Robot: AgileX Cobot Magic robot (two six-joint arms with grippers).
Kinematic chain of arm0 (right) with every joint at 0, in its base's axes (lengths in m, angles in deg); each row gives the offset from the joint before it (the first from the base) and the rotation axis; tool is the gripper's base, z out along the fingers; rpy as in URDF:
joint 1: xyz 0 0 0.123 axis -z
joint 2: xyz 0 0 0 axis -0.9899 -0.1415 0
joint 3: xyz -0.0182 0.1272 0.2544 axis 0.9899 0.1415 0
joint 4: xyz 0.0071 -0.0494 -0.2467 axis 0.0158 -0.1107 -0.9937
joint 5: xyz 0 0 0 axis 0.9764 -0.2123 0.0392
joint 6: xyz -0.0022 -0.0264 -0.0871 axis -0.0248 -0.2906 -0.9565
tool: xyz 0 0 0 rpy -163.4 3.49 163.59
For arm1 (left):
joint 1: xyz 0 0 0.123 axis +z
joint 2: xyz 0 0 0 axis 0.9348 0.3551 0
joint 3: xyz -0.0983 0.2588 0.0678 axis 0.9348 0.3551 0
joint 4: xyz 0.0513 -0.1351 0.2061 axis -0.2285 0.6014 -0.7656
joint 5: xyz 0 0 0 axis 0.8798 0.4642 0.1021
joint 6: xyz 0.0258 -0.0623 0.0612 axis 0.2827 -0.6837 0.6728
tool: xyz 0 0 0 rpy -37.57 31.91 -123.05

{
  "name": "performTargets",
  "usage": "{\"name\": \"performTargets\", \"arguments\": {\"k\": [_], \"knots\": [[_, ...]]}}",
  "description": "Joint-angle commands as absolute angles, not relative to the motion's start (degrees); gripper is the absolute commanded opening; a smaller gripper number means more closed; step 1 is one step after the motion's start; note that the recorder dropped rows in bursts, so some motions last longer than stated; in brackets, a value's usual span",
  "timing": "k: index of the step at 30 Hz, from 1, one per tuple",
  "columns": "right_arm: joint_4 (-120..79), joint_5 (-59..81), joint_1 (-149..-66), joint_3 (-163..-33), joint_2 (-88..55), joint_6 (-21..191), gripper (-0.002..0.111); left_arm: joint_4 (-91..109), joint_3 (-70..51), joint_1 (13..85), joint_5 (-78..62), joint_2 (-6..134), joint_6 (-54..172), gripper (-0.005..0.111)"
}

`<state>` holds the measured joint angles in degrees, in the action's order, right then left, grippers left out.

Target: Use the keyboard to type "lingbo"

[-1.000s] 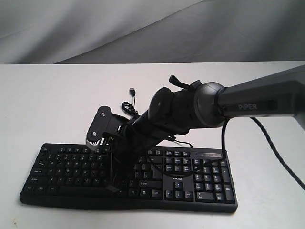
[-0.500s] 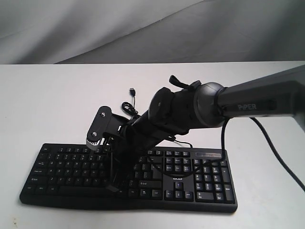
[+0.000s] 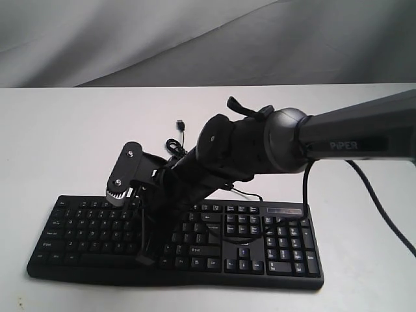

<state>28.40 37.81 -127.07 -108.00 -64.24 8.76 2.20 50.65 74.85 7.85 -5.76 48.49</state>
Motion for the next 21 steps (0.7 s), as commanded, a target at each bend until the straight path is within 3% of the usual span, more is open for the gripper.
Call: {"name": "performTargets", "arguments": {"k": [1,21], "knots": [[28.5,38.6,-128.5,-107.9,-64.0,8.5,0.0,2.4,50.9,74.9,7.5,-6.0,48.4,0.001],[28.5,38.0,-130.5,-107.9,-65.5,8.4,0.0,2.4,50.9,74.9,7.5,-6.0,48.4,0.001]]}}
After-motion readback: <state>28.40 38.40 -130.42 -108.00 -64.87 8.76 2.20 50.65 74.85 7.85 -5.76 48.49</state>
